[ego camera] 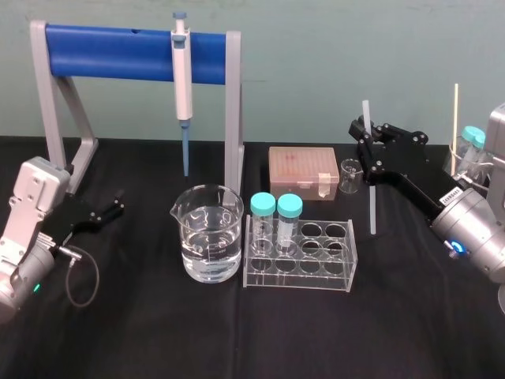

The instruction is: Pick up the stirring rod with one hand, then place it down.

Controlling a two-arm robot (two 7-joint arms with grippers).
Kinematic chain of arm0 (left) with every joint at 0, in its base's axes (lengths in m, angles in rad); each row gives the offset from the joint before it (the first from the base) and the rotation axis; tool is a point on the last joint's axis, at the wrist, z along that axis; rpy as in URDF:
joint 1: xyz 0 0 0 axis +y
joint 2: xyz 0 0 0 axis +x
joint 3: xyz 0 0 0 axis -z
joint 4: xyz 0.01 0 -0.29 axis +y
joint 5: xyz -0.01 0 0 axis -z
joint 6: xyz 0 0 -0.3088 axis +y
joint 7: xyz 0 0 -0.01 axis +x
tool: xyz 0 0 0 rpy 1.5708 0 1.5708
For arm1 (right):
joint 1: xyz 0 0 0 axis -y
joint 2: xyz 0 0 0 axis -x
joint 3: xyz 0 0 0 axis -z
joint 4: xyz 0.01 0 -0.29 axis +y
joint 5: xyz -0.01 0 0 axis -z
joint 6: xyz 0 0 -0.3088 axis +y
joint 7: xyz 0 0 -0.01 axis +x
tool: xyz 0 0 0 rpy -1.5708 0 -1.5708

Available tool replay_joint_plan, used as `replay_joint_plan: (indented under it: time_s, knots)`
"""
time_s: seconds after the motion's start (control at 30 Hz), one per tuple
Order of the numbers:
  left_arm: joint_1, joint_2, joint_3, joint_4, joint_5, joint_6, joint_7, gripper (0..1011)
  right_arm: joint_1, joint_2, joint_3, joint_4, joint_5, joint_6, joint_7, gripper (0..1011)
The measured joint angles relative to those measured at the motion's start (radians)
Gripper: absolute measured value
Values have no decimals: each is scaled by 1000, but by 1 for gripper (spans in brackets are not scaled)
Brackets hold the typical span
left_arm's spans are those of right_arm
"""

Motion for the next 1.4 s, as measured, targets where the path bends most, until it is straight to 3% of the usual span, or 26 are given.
replay_joint_plan:
  time_s: [0.97,1.4]
  knots:
    - [0,0,0,0,0,0,0,1000,0,-8,-4,9,-4,-3,-3,72]
    - [0,0,0,0,0,0,0,1000,65,-102,-23,147,5,-115,9,72]
